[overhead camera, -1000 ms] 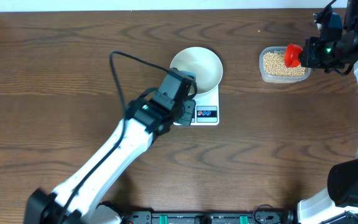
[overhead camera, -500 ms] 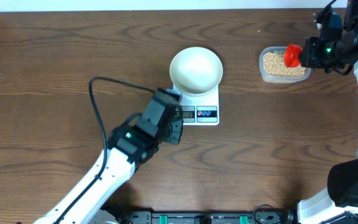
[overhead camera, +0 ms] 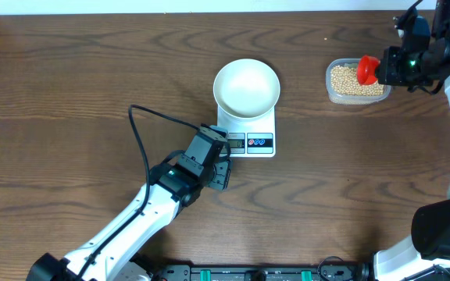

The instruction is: Scoop item into bowl and weigh 50g on scale

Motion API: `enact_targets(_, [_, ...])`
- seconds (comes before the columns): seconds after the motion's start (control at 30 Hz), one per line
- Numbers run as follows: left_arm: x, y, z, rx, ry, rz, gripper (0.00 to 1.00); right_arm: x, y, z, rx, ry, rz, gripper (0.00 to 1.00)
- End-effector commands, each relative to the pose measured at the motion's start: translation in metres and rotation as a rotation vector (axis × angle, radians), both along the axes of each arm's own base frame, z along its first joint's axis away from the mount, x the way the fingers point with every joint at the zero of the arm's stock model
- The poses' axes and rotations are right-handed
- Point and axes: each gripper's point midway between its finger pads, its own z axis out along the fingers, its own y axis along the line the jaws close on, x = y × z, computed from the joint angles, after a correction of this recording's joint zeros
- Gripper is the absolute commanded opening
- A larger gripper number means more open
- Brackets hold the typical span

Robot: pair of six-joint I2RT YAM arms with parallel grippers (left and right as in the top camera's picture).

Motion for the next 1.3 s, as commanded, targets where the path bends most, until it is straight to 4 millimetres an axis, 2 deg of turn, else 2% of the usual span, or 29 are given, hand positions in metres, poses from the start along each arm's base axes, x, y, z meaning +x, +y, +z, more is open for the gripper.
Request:
enact_targets(0.0, [0.002, 0.002, -0.004, 0.018, 0.002, -0.002, 0.68, 0.001, 0.004, 0.007, 0.002, -0.017, 0.019, 0.01])
enact_targets(0.2, [0.007, -0.004, 0.003, 0.013, -0.045, -0.046, 0.74, 0.001, 0.004, 0.007, 0.002, -0.018, 0.019, 0.01])
enact_targets(0.23, [0.006, -0.006, 0.004, 0.02, -0.055, -0.072, 0.81, 0.001, 0.004, 0.007, 0.002, -0.018, 0.019, 0.01])
enact_targets(0.37, [0.002, -0.014, 0.015, 0.069, -0.124, -0.162, 0.83, 0.001, 0.004, 0.007, 0.002, -0.017, 0.019, 0.01])
enact_targets(0.47, [0.007, -0.005, 0.036, 0.092, -0.212, -0.084, 0.83, 0.0, 0.004, 0.006, 0.002, -0.015, 0.019, 0.01])
enact_targets(0.57, [0.008, -0.001, 0.067, 0.033, -0.295, -0.034, 0.86, 0.0, 0.004, 0.007, 0.002, -0.016, 0.019, 0.01])
enact_targets(0.67, [0.004, 0.002, 0.095, -0.025, -0.367, -0.023, 0.92, 0.0, 0.004, 0.006, 0.002, -0.016, 0.02, 0.01])
enact_targets(0.73, [-0.004, 0.009, 0.108, -0.046, -0.392, -0.021, 0.93, 0.0, 0.005, 0.006, 0.003, -0.015, 0.022, 0.01])
enact_targets(0.87, [-0.016, 0.017, 0.098, -0.007, -0.339, -0.03, 0.93, 0.0, 0.007, 0.006, 0.002, -0.016, 0.028, 0.01])
enact_targets(1.27, [-0.016, 0.016, 0.083, -0.015, -0.274, 0.024, 0.93, 0.0, 0.012, 0.007, 0.002, -0.016, 0.038, 0.01])
